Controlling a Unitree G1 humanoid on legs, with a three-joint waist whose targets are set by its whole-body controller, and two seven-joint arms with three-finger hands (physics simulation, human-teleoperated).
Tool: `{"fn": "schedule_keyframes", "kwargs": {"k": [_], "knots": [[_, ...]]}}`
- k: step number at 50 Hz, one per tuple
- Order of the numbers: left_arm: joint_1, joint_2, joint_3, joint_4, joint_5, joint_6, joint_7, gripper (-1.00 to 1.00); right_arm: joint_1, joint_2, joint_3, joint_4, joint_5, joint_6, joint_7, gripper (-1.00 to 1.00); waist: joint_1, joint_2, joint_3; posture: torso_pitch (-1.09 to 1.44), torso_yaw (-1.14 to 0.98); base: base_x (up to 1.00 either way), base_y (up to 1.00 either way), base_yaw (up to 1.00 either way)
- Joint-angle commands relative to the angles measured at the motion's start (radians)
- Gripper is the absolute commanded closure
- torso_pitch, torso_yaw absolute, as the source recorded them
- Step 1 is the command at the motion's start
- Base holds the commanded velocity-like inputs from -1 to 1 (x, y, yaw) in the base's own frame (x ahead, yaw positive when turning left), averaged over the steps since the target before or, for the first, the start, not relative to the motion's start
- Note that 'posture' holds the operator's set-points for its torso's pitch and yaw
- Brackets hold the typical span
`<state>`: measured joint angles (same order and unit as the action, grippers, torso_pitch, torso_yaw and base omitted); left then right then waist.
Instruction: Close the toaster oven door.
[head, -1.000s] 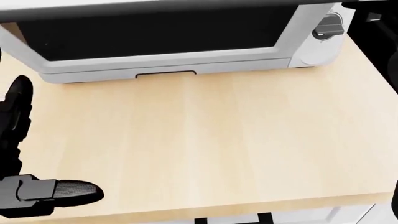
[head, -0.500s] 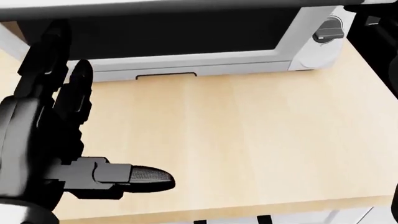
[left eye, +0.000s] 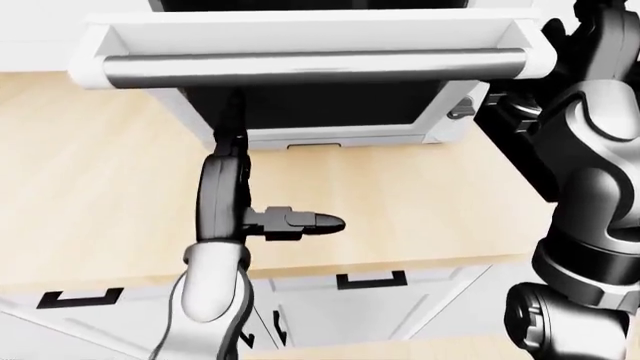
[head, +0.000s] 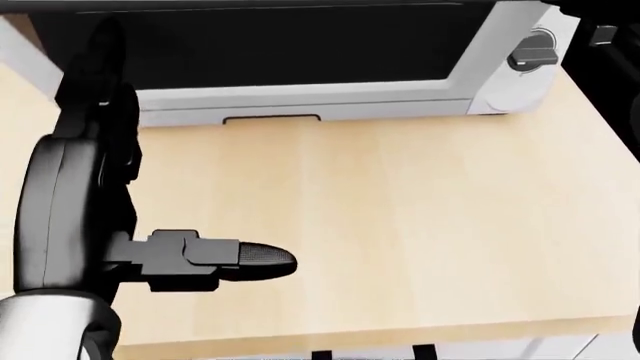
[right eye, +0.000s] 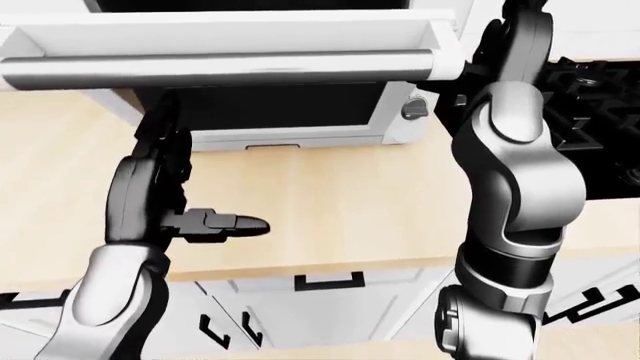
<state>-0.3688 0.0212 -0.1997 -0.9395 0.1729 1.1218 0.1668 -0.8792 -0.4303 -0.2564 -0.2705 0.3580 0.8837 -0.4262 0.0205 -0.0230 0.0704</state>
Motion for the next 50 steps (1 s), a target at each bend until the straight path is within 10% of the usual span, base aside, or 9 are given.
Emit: {"fn": "schedule_keyframes", "kwargs": {"k": [1,20,50], "knots": [[-0.026,-0.006,0.017,-0.015,0.063,-0.019,-0.012,-1.00,-0.055,-0.012,-0.002,-0.076,0.021,-0.080,0.020,-1.00,0.005,-0.015,-0.035,0.00,0.00,0.00,0.00,0.00],[-0.264,-0.046,0.101,0.074,0.179,0.048,-0.158,-1.00,-0.047,-0.007,-0.002,-0.082,0.018,-0.080,0.019,-1.00,0.005,-0.029,-0.031,0.00,0.00,0.00,0.00,0.00],[-0.410,-0.010,0.162,0.256,0.074,0.005,-0.138,-1.00,-0.043,-0.009,-0.004,-0.079,0.018,-0.085,0.017,-1.00,-0.005,-0.024,-0.033,0.00,0.00,0.00,0.00,0.00]]}}
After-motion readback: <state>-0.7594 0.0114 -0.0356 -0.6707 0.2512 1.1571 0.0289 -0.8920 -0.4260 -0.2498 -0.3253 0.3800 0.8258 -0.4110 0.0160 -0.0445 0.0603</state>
